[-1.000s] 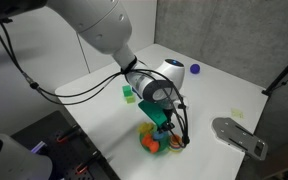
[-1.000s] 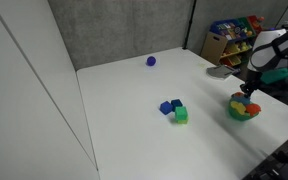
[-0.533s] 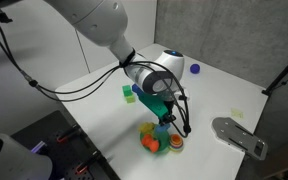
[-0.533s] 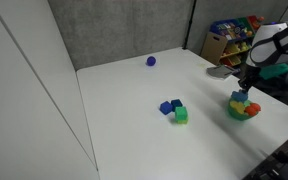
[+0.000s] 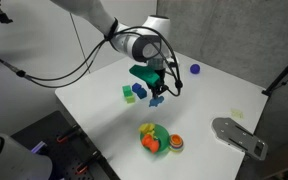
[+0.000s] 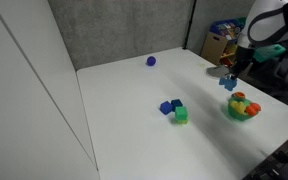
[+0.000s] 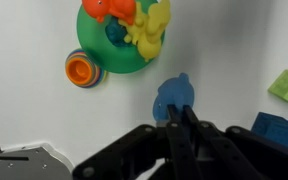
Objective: Pick up the light blue toy from the green bowl and put it on the table
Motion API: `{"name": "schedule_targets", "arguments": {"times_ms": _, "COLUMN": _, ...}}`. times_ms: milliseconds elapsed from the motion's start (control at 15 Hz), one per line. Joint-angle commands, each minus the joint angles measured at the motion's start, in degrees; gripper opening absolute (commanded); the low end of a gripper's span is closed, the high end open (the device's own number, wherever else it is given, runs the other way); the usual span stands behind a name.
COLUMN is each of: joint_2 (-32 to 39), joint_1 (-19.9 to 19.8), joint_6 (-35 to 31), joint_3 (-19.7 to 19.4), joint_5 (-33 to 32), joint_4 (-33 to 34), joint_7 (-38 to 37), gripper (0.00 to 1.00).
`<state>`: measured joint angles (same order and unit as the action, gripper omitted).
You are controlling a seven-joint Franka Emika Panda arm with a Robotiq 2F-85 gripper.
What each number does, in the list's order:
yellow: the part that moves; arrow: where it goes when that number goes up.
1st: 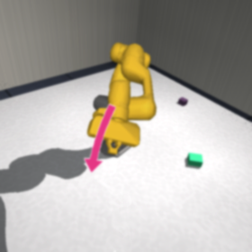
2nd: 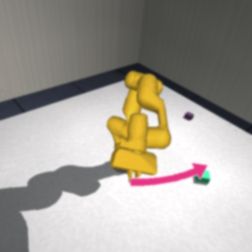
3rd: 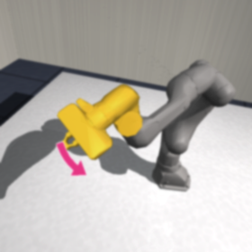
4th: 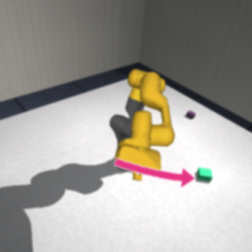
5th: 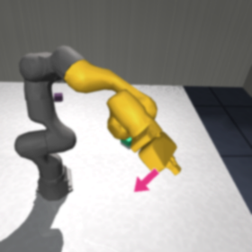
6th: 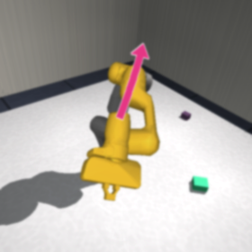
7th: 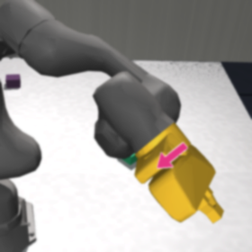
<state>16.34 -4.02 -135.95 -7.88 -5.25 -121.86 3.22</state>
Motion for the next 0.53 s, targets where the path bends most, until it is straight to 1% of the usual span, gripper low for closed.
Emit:
{"name": "schedule_targets", "arguments": {"times_ms": 0, "joint_2": -5.65, "joint_1": 1.57, "joint_6": 4.7, "joint_3": 2.57, "joint_5": -0.41, "joint_4": -1.51, "joint_7": -0.85, "gripper": 0.35}}
{"name": "schedule_targets", "arguments": {"times_ms": 133, "joint_2": -8.1, "joint_1": 2.33, "joint_6": 7.42, "joint_3": 3.59, "joint_5": -0.77, "joint_4": -1.62, "joint_7": -0.9, "gripper": 0.48}}
{"name": "schedule_targets", "arguments": {"times_ms": 200, "joint_2": -9.49, "joint_1": 2.59, "joint_6": 8.86, "joint_3": 3.99, "joint_5": -0.94, "joint_4": -1.7, "joint_7": -0.95, "gripper": 0.57}}
{"name": "schedule_targets", "arguments": {"times_ms": 267, "joint_2": -10.89, "joint_1": 2.79, "joint_6": 10.57, "joint_3": 4.32, "joint_5": -1.02, "joint_4": -1.67, "joint_7": -1.06, "gripper": 0.64}}
{"name": "schedule_targets", "arguments": {"times_ms": 400, "joint_2": -13.98, "joint_1": 3.05, "joint_6": 14.93, "joint_3": 4.78, "joint_5": -1.2, "joint_4": -1.33, "joint_7": -1.73, "gripper": 0.81}}
{"name": "schedule_targets", "arguments": {"times_ms": 467, "joint_2": -15.45, "joint_1": 3.07, "joint_6": 16.79, "joint_3": 4.95, "joint_5": -1.37, "joint_4": -1.21, "joint_7": -2.14, "gripper": 0.88}}
